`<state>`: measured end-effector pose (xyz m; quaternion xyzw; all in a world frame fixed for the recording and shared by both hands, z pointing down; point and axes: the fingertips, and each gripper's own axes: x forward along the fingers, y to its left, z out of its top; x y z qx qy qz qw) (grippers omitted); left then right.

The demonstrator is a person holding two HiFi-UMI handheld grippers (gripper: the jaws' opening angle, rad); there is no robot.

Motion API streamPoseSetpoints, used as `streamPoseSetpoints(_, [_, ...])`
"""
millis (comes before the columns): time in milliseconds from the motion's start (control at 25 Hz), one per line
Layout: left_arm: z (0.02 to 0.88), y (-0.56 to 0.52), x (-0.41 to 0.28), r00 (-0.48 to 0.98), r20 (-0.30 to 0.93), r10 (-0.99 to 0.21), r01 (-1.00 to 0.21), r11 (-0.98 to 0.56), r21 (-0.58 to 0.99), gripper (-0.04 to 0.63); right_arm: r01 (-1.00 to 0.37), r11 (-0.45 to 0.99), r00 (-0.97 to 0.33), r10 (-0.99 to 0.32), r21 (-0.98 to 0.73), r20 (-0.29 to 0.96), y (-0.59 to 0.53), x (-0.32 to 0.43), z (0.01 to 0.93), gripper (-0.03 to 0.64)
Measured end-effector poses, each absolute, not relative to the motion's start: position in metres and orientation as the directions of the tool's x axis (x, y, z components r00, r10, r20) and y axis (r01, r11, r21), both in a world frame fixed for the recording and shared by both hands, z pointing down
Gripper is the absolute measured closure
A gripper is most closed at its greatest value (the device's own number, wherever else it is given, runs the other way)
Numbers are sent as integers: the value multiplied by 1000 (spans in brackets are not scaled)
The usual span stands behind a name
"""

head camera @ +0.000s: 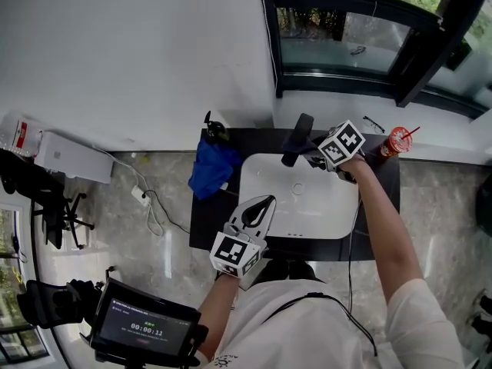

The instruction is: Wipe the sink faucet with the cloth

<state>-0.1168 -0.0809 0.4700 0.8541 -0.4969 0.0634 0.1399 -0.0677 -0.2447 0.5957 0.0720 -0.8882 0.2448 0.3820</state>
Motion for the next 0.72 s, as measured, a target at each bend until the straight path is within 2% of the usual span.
streamPoseSetpoints(160, [468, -82, -113, 507, 243, -827, -861, -477, 176, 595, -432, 823, -700, -48, -370, 713, -260, -39, 597, 515])
streamPoseSetpoints(240, [466, -83, -113, 509, 241, -826, -860, -478, 176, 595, -448, 820, -698, -72, -356, 713, -256, -22, 598, 517])
streamPoseSetpoints(320, [465, -84, -113, 508, 242, -827, -861, -478, 176, 595, -373, 855, -739, -40, -359, 672, -238, -16, 587, 517])
streamPoseSetpoints(400, [465, -84, -114, 508, 241, -827, -861, -478, 175, 595, -220, 902, -783, 64, -371, 619, -205, -20, 571, 517])
streamPoseSetpoints(520, [465, -84, -115, 507, 243, -827, -861, -477, 175, 595, -41, 930, -769, 203, -364, 606, -167, -37, 557, 517])
streamPoseSetpoints(600, [465, -84, -115, 506, 243, -828, -862, -475, 175, 595, -4, 930, -745, 242, -367, 622, -159, -52, 559, 517])
streamPoseSetpoints(720, [464, -85, -116, 500, 241, -832, -865, -469, 175, 595, -44, 912, -718, 255, -408, 647, -167, -74, 570, 517])
